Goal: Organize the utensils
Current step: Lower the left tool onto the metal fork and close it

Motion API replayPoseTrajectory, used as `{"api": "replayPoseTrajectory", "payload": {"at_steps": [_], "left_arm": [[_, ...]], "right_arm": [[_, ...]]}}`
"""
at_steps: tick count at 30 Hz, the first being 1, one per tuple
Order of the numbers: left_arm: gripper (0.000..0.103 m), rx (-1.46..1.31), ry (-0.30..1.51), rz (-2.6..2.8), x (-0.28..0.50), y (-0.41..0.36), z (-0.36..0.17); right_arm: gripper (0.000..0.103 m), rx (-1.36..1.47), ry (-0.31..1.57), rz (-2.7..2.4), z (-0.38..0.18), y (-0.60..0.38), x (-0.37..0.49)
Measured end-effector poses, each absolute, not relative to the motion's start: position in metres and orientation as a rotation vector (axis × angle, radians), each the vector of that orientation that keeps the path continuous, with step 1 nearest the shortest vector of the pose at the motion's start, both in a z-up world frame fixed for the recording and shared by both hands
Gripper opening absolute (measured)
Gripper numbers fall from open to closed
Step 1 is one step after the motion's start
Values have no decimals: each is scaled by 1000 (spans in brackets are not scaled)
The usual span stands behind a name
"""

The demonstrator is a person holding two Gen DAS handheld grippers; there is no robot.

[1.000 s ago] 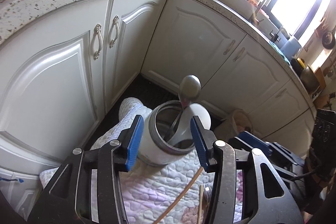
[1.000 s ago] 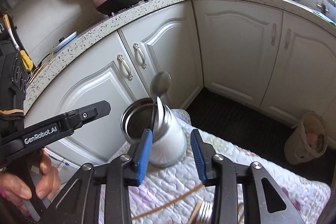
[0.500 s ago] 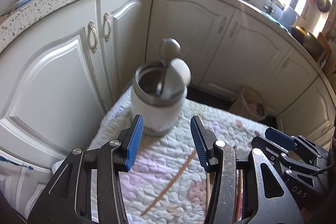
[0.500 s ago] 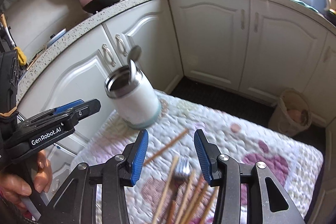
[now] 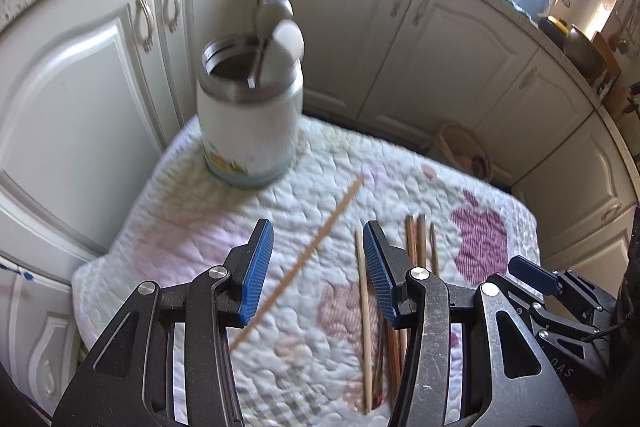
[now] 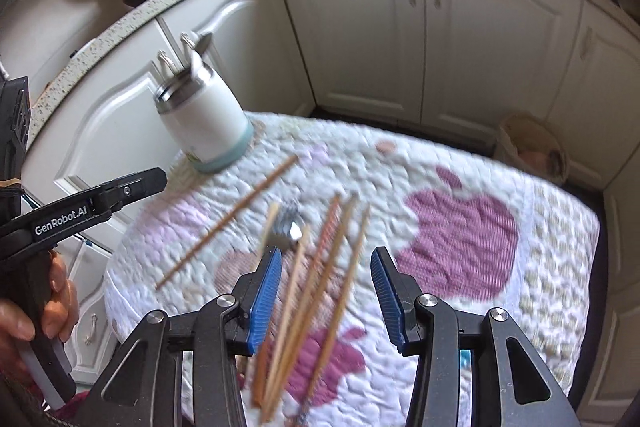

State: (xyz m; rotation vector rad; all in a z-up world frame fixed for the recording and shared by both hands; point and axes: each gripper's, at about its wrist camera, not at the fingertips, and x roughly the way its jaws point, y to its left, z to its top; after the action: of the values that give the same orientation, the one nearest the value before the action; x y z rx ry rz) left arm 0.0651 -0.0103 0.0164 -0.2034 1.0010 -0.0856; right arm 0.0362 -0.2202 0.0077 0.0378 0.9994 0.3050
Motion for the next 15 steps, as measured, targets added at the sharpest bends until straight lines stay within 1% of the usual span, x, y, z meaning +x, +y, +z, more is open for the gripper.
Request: {"api": "replayPoseTrajectory", "payload": {"at_steps": [8,15], "left_arm": [[46,-241,1111,-132,59,-26,-21],[46,-279,1176,-171,70,-48,-40]], "right_arm": [[44,67,1087,292,-36,-229,30],[44,99,1096,289,-46,-234,35]]}}
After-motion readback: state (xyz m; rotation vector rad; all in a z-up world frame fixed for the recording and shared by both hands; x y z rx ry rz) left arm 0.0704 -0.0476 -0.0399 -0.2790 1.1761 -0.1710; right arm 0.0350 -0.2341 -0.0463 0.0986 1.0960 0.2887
